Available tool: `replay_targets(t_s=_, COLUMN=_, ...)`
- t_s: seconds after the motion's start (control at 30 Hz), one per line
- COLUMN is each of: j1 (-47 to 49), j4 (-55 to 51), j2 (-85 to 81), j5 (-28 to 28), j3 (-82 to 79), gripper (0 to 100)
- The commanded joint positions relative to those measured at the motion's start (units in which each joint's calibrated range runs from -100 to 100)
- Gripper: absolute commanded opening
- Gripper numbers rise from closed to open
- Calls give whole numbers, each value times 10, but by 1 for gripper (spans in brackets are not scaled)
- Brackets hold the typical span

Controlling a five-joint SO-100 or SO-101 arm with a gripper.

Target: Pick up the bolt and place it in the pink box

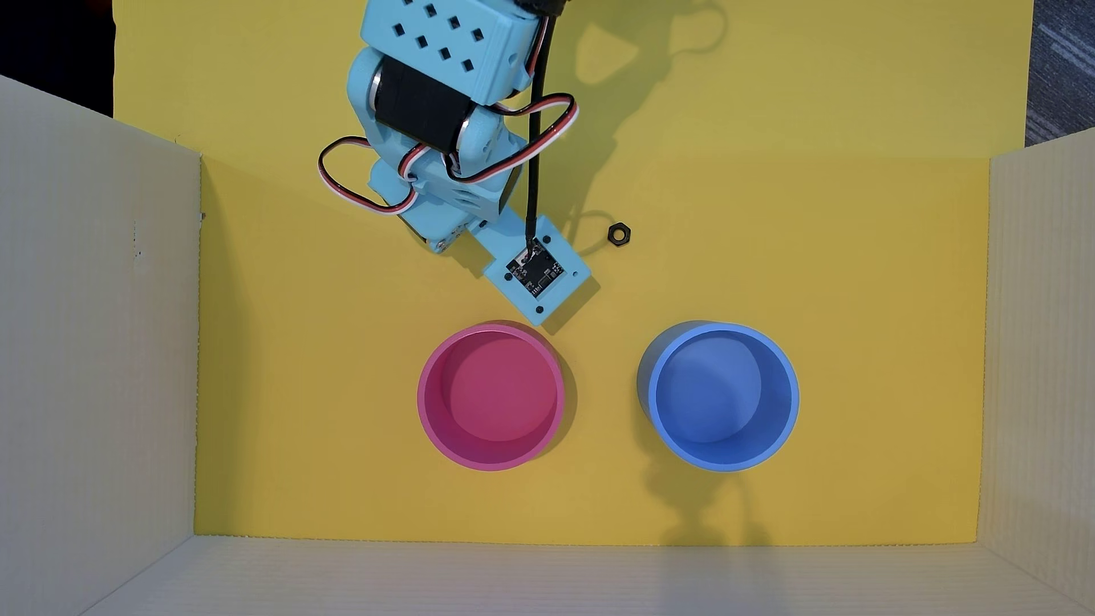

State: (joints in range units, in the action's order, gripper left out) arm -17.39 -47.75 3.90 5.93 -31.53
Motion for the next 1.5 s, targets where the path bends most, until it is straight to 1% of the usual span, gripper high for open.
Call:
replay_targets(t_s=0.0, j1=-1, j4=-3, j2=1, j5=2, j3=10, gripper=1)
replay_targets(t_s=0.2, j1=2, j4=-1, j2=-1, j5=-2, j3=16, gripper=1)
replay_targets(t_s=0.3, j1=1, j4=-6, j2=-1, j5=-3, j3=59, gripper=1)
replay_targets(t_s=0.63, j1=0, j4=-105, j2=-1, j5=-4, j3=222, gripper=1)
replay_targets(t_s=0.87, j1=2, j4=-166, j2=7, j5=-25, j3=358, gripper=1)
replay_targets(t_s=1.07, j1=16, j4=-172, j2=11, j5=-51, j3=429, gripper=1)
replay_targets(t_s=1.17, j1=37, j4=-175, j2=35, j5=-66, j3=446, gripper=1)
replay_targets(t_s=1.27, j1=56, j4=-196, j2=76, j5=-68, j3=480, gripper=1)
replay_targets(t_s=1.47, j1=72, j4=-244, j2=172, j5=-68, j3=606, gripper=1)
